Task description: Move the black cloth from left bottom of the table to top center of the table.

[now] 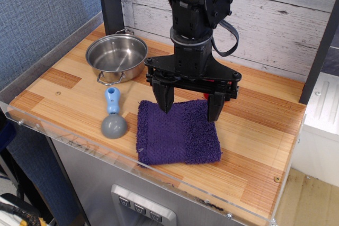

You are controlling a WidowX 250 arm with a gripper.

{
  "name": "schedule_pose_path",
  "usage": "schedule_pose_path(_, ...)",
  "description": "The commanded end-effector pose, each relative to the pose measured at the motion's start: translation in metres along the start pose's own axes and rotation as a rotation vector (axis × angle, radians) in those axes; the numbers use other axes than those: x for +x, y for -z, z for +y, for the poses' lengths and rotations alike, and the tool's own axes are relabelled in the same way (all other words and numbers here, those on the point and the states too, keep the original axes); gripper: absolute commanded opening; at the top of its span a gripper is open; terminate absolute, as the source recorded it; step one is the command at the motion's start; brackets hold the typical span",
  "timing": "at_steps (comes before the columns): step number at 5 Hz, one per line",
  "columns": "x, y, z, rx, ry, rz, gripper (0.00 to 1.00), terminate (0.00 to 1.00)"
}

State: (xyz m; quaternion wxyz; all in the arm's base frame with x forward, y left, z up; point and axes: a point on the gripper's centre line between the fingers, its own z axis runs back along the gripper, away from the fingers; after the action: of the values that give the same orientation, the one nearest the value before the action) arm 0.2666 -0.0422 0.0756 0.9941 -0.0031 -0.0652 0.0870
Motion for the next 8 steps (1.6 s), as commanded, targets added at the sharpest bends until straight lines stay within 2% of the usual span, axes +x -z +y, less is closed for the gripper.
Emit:
schedule_pose_path(1,0.0,0.0,0.0,0.0,0.0,0.0,1.0,0.0)
schedule_pose_path(2,-0.011,0.016,0.004,0.015,-0.005,0.037,1.0,0.0)
schedule_pose_path(3,-0.016,0.032,0.005,0.005,-0.008,0.055,1.0,0.0)
schedule_pose_path(4,-0.015,0.042,0.006,0.018,-0.019,0.033,1.0,0.0)
schedule_pose_path(5,-0.016,0.052,0.011,0.01,-0.044,-0.015,1.0,0.0)
schedule_pose_path(6,-0.012,0.058,0.016,0.027,-0.049,0.005,1.0,0.0)
schedule_pose_path(7,-0.006,0.063,0.02,0.02,-0.073,0.037,1.0,0.0)
schedule_pose_path(8,-0.001,0.066,0.032,0.014,-0.122,0.039,1.0,0.0)
